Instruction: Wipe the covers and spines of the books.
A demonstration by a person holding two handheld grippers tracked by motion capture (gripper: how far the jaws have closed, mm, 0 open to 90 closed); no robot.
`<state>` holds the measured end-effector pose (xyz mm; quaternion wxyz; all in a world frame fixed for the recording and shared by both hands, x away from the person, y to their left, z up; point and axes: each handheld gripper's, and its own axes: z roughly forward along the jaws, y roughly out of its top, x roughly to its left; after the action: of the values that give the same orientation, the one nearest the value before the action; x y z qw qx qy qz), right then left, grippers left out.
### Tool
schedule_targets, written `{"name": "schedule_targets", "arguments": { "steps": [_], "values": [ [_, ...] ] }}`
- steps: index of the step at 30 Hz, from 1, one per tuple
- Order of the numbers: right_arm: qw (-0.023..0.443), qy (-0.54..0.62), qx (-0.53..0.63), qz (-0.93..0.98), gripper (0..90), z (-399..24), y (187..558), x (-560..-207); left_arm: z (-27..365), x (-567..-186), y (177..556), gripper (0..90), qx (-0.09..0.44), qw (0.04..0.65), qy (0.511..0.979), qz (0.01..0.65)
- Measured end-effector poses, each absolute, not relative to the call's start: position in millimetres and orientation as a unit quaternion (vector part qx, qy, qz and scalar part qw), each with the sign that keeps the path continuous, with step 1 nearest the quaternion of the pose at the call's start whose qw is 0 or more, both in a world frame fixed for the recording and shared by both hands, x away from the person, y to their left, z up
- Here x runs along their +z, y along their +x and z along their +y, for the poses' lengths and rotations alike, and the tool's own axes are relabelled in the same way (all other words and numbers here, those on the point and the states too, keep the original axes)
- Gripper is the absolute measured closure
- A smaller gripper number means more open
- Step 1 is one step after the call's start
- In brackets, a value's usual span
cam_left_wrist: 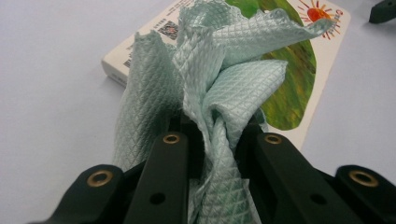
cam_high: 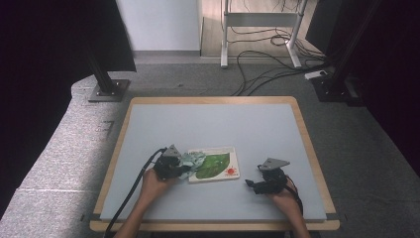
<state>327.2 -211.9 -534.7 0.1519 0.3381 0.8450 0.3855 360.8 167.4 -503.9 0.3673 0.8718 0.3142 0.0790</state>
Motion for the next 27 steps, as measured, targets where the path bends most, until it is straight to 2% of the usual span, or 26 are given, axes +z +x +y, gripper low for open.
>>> {"name": "schedule_targets", "arguments": {
  "steps": [5, 14, 27],
  "values": [
    [0.152, 0.338, 0.386, 0.845, 20.7, -211.9, 327.2, -534.7, 162.7, -502.7, 357.0, 79.9, 0.091, 0.360, 0.875, 0.310],
    [0.151, 0.338, 0.385, 0.845, 20.7, -211.9, 327.3, -534.7, 143.2, -503.5, 358.5, 79.6, 0.078, 0.364, 0.882, 0.289],
    [0.151, 0.338, 0.385, 0.845, 20.7, -212.0, 327.3, -534.7, 87.3, -505.4, 375.7, 79.4, 0.054, 0.366, 0.891, 0.264]
  ]
}}
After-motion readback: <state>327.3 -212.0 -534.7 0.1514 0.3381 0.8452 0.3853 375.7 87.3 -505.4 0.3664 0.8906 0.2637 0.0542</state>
